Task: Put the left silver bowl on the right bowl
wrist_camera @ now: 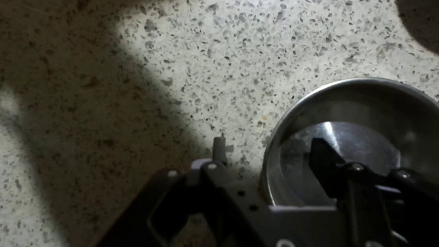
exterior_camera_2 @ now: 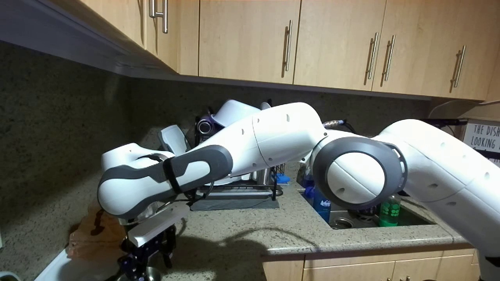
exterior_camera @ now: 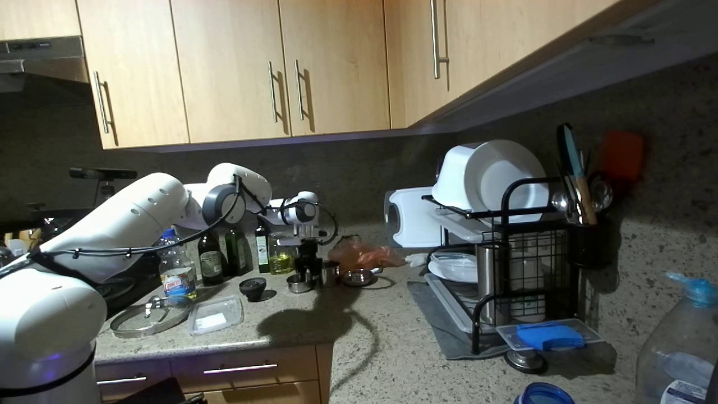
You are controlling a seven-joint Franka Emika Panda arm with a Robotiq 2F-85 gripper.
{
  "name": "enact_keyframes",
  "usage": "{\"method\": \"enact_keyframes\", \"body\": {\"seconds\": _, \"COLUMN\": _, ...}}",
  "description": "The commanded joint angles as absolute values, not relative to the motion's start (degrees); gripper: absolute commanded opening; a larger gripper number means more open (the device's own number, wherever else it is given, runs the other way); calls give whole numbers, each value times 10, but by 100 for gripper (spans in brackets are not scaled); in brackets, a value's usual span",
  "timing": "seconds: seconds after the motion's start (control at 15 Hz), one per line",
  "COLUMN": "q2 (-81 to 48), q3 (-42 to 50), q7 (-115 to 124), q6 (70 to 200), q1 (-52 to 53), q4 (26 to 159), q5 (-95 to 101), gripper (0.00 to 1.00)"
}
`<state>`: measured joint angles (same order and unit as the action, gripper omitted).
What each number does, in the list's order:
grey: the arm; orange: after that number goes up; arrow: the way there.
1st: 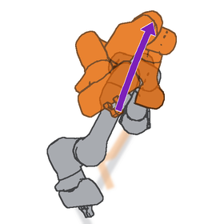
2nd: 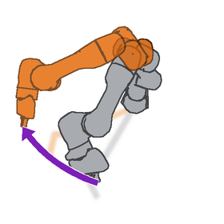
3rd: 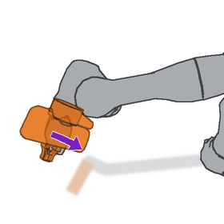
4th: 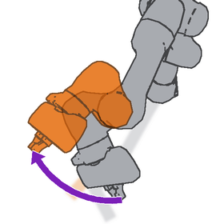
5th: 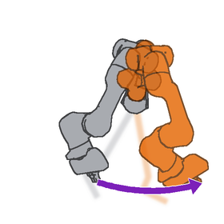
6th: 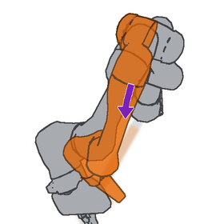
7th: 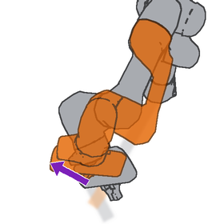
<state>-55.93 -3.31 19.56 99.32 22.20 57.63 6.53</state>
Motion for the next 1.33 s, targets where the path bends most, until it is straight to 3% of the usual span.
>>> {"method": "enact_keyframes", "body": {"seconds": 0.0, "q2": -559, "q3": -30, "q7": 198, "q6": 987, "q1": 226, "q4": 565, "q5": 70, "gripper": 34}}
{"method": "enact_keyframes", "body": {"seconds": 0.27, "q2": -553, "q3": -33, "q7": 197, "q6": 996, "q1": 222, "q4": 572, "q5": 65, "gripper": 4}}
{"method": "enact_keyframes", "body": {"seconds": 0.33, "q2": -550, "q3": -34, "q7": 197, "q6": 1001, "q1": 221, "q4": 574, "q5": 63, "gripper": 2}}
{"method": "enact_keyframes", "body": {"seconds": 1.27, "q2": -481, "q3": -45, "q7": 191, "q6": 1088, "q1": 220, "q4": 596, "q5": 51, "gripper": 3}}
